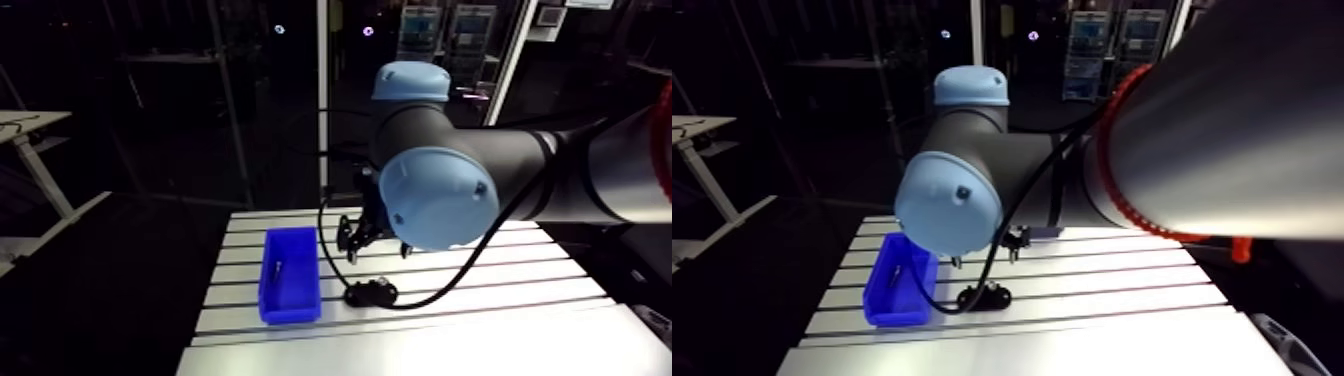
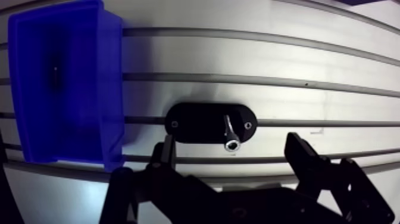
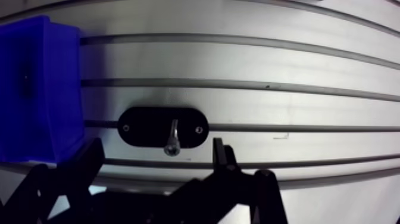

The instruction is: Pick up the M10 bolt and insert it into the hole until fully seated.

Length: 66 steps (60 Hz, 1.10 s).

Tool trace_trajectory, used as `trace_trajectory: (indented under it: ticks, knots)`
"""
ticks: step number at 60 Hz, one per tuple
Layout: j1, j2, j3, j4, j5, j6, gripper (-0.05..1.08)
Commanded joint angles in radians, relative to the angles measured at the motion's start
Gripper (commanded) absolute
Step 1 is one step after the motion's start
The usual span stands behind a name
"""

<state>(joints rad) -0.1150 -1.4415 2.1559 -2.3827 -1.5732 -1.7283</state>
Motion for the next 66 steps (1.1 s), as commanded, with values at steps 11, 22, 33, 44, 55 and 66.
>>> trace_trajectory:
  ticks: [11,22,33,44,55,66]
  knots:
    - [-0.009,0.008,0.012,-0.008,-0.002,0.002,0.01]
    - [-0.014,0.018,0.022,-0.021,0.0,0.0,0.01]
    - [-0.014,0.028,0.028,-0.03,0.0,-0.001,0.04]
    - [-0.014,0.031,0.028,-0.03,0.0,-0.001,0.15]
    - [-0.014,0.033,0.026,-0.03,-0.001,-0.001,0.24]
    - [-0.014,0.034,0.026,-0.03,-0.003,-0.001,0.3]
